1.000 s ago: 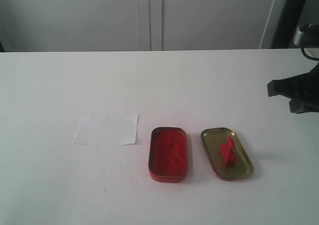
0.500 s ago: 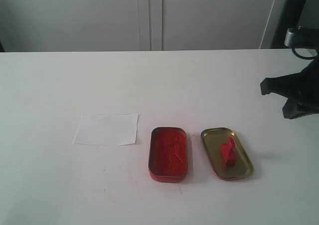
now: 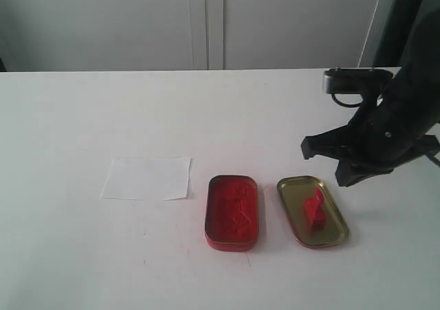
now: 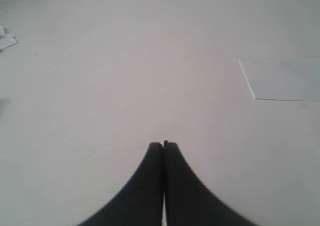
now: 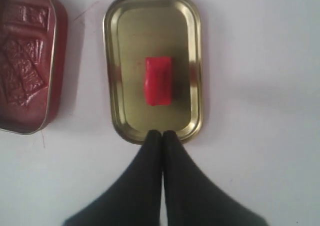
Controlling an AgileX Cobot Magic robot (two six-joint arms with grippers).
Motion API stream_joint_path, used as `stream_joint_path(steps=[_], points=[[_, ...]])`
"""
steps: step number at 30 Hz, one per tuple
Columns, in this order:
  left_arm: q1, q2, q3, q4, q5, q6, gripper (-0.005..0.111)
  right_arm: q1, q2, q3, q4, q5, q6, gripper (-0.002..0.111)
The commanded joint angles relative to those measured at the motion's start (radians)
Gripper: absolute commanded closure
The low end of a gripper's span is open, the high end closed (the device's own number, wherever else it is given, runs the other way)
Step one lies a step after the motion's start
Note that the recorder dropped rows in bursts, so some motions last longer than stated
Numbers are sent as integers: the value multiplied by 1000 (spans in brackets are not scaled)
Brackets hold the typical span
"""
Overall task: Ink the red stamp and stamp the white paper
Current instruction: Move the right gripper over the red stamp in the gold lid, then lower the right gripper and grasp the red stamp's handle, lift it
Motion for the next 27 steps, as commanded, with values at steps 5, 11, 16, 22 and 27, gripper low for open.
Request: stream_joint_path(steps=[5, 11, 16, 22, 27], points=[[1, -5, 4, -4, -4, 0, 107, 73, 86, -49, -61, -20, 31, 108], [1, -5, 4, -4, -4, 0, 107, 75, 135, -71, -73, -22, 31, 108], [1, -5, 4, -4, -4, 0, 107, 75, 146, -72, -85, -38, 31, 105], [1, -5, 4, -4, -4, 0, 107, 75, 152, -72, -129, -43, 31, 86], [1, -5, 4, -4, -4, 0, 107, 75, 160, -72, -129, -61, 33, 82]])
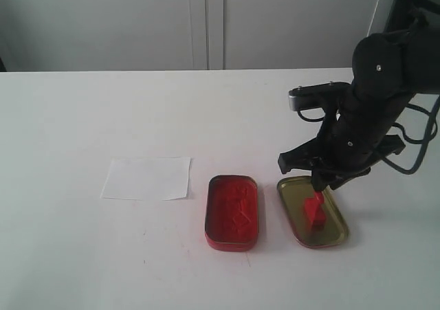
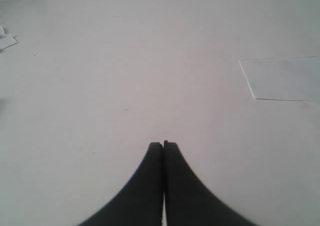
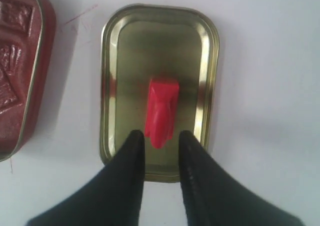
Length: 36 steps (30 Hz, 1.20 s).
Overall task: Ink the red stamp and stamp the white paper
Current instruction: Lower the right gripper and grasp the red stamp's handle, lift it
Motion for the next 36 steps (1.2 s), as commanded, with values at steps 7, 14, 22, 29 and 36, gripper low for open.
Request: stream_joint_path(steps=[7, 14, 22, 29, 36], points=[[1, -5, 4, -4, -4, 0, 107, 1, 62, -5, -12, -27, 14, 82], [1, -5, 4, -4, -4, 0, 107, 1, 92, -5, -12, -47, 30, 82], [1, -5, 4, -4, -4, 0, 107, 1, 130, -5, -12, -53, 33, 82], [1, -5, 4, -4, -4, 0, 107, 1, 139, 0, -12, -70, 50, 82], [1, -5, 4, -4, -4, 0, 107, 1, 159, 0, -1, -68, 55, 82]])
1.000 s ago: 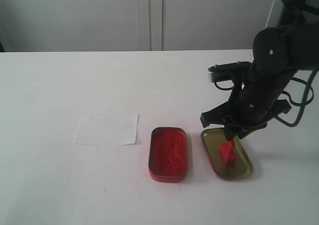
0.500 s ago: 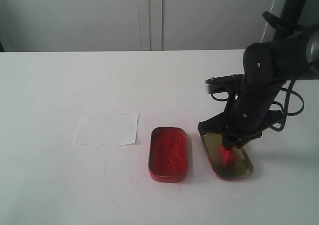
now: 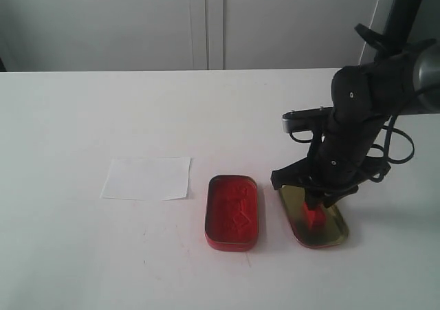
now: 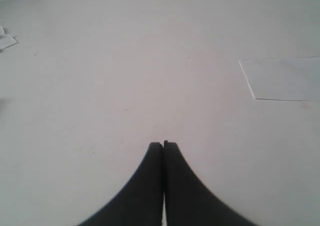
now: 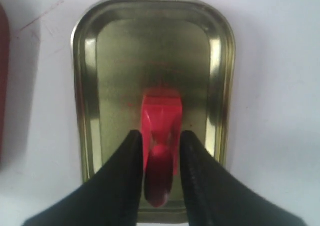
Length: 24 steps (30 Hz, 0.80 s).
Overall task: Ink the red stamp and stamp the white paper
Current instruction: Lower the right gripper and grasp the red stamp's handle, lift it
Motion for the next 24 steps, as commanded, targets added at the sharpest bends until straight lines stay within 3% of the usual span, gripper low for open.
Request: stream_joint_path(steps=[1, 6, 9, 10, 24], points=[[1, -5, 4, -4, -4, 0, 107, 1, 16, 2, 1, -2, 6, 82], [1, -5, 4, -4, -4, 0, 107, 1, 18, 2, 1, -4, 25, 85], [1, -5, 4, -4, -4, 0, 107, 1, 18, 2, 1, -2, 28, 106], [1, -5, 4, -4, -4, 0, 107, 1, 18, 2, 1, -2, 31, 108], [1, -5, 4, -4, -4, 0, 107, 1, -10, 0, -1, 2, 31, 108]])
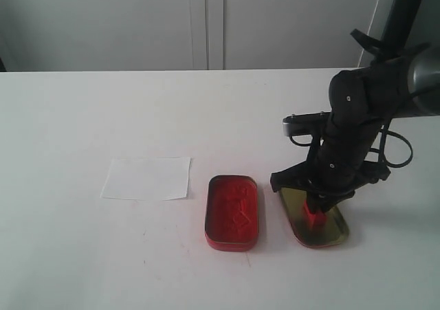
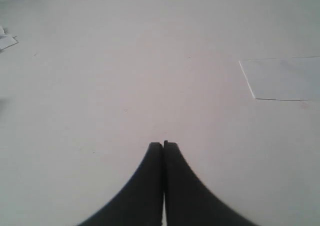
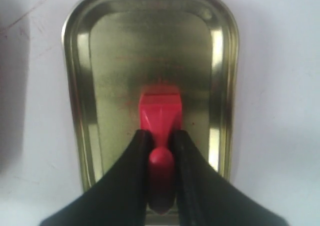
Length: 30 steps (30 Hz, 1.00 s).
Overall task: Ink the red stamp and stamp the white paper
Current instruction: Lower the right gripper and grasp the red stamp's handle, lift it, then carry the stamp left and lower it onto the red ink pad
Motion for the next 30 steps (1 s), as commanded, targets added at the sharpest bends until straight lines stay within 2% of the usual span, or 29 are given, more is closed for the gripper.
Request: stream_joint_path(steps=[1, 15, 23, 30], points=[[1, -5, 4, -4, -4, 0, 107, 1, -36, 0, -5, 2, 3, 108], [1, -5, 4, -4, -4, 0, 107, 1, -87, -15, 1, 56, 3, 108], [1, -5, 4, -4, -4, 0, 107, 3, -87, -80, 86, 106, 3, 108], [1, -5, 4, -4, -4, 0, 107, 75, -87, -140, 87, 119, 14, 108]])
